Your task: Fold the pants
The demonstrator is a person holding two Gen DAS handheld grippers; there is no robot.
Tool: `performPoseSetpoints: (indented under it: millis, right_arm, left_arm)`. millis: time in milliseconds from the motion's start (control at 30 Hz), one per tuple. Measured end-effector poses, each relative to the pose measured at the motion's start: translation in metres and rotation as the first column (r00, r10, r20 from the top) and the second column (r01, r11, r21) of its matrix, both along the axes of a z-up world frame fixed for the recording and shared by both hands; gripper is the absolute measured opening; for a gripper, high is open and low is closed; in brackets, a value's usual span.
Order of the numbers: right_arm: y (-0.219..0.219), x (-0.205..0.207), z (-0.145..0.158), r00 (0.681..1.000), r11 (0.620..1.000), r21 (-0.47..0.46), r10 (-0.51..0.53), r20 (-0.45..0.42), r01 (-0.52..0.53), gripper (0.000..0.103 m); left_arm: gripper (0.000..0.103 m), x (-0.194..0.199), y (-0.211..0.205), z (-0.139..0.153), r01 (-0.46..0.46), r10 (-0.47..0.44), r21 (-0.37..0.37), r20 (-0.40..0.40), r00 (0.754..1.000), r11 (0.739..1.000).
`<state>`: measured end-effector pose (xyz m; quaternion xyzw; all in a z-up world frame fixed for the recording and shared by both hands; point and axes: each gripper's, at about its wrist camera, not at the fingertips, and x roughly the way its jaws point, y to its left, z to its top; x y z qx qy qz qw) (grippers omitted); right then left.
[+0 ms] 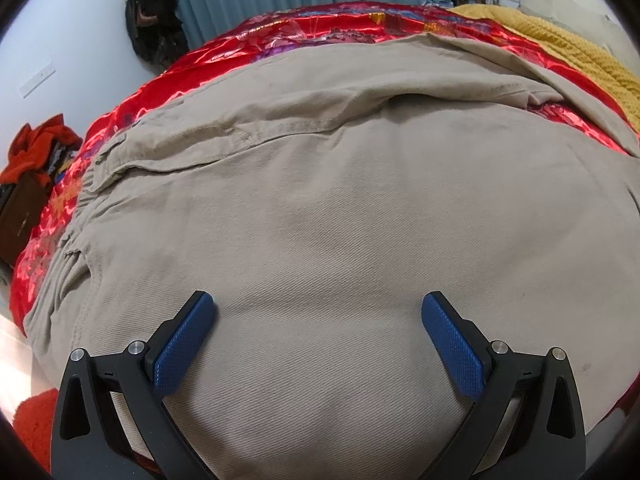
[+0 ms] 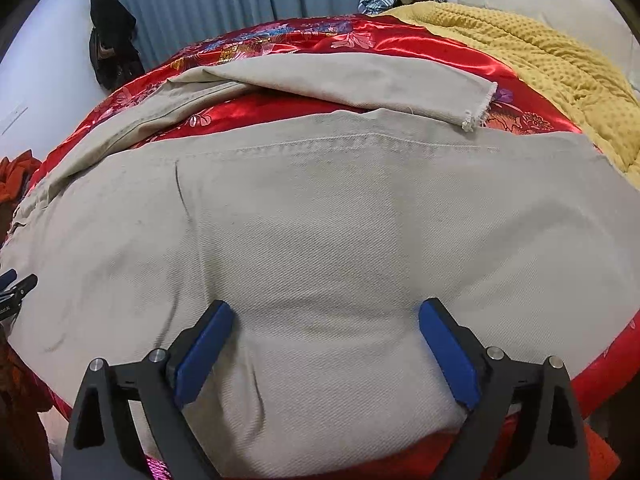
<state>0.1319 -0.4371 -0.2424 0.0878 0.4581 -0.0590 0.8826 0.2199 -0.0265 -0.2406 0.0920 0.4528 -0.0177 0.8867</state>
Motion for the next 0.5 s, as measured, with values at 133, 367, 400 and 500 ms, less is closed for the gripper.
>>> performPoseSetpoints:
  millis: [133,367,400,500]
  right_arm:
    - [0.0,0.0,0.0,1.0,1.0,-0.001,-0.002,0.0,0.002,0.094]
    - [-0.001,-0.002,0.004,1.0,1.0,0.005,-0.007,0.008,0.007,0.094]
    - [-0.001,-0.002,0.005,1.0,1.0,0.004,-0.013,0.002,0.013,0.094]
    - [-0.008,-0.005,0.021,0.999,0.997,0.057,-0.044,0.027,0.042,0.093]
  left_arm:
    - [0.102,0.0,0.003,0.008,0.007,-0.007,-0.013,-0.022,1.0,1.0]
    - [0.102,-0.018,0.001,0.055,-0.014,0.017,-0.101,0.032,0.999,0.995]
    - [0.102,-0.014,-0.004,0.063,-0.004,0.01,-0.116,0.054,0.998,0.993]
    - [0.102,0.004,-0.014,0.071,0.018,-0.006,-0.124,0.092,0.996,0.992]
